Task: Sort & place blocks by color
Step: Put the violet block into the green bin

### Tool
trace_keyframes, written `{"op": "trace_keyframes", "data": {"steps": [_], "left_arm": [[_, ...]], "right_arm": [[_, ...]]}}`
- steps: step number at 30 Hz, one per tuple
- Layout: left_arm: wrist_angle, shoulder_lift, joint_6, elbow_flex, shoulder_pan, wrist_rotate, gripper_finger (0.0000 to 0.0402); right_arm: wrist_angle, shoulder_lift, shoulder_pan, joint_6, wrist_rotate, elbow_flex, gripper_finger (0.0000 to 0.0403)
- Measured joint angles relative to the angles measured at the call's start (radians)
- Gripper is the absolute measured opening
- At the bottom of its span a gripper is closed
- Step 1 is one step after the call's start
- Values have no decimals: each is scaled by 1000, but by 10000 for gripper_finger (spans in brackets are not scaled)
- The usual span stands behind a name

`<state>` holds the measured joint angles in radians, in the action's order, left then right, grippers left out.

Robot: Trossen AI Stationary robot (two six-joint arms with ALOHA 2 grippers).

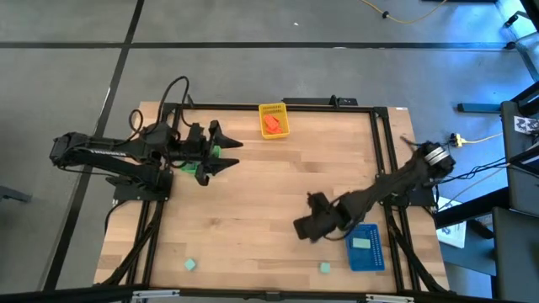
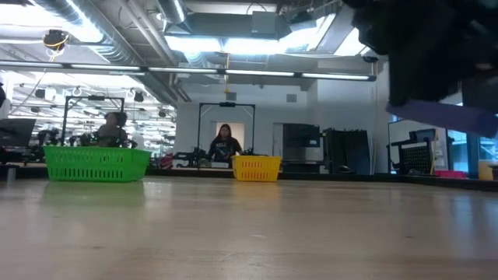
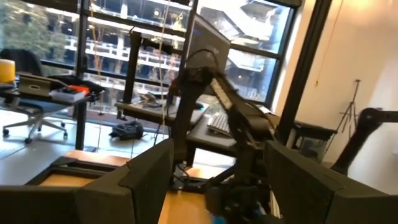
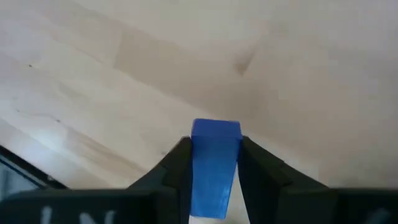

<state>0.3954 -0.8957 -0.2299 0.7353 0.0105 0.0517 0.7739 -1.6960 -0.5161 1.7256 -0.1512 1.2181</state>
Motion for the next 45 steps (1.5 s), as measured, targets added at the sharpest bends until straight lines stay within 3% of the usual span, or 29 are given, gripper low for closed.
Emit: {"op": "trace_keyframes", "data": {"steps": [6, 13, 17, 23, 30, 35, 45], "left_arm": [[-7, 1, -4, 0, 0, -7, 243], [-13, 1, -96, 0, 0, -55, 243], [-16, 1, -174, 0, 0, -116, 243], [-22, -7, -279, 0, 0, -183, 243], [-30, -24, -308, -1, 0, -188, 243], [-89, -28, -317, -1, 0, -170, 243], [-124, -30, -311, -1, 0, -164, 243]], "right_arm": [[-101, 174, 105, -268, 34, -197, 100], [-692, 396, 232, -531, 76, -585, 100], [-983, 443, 331, -697, 118, -681, 100], [-1038, 448, 472, -974, 201, -574, 100], [-1037, 448, 555, -1209, 207, -368, 100], [-1026, 448, 576, -1265, 252, -284, 100], [-993, 447, 579, -1260, 265, -275, 100]]}}
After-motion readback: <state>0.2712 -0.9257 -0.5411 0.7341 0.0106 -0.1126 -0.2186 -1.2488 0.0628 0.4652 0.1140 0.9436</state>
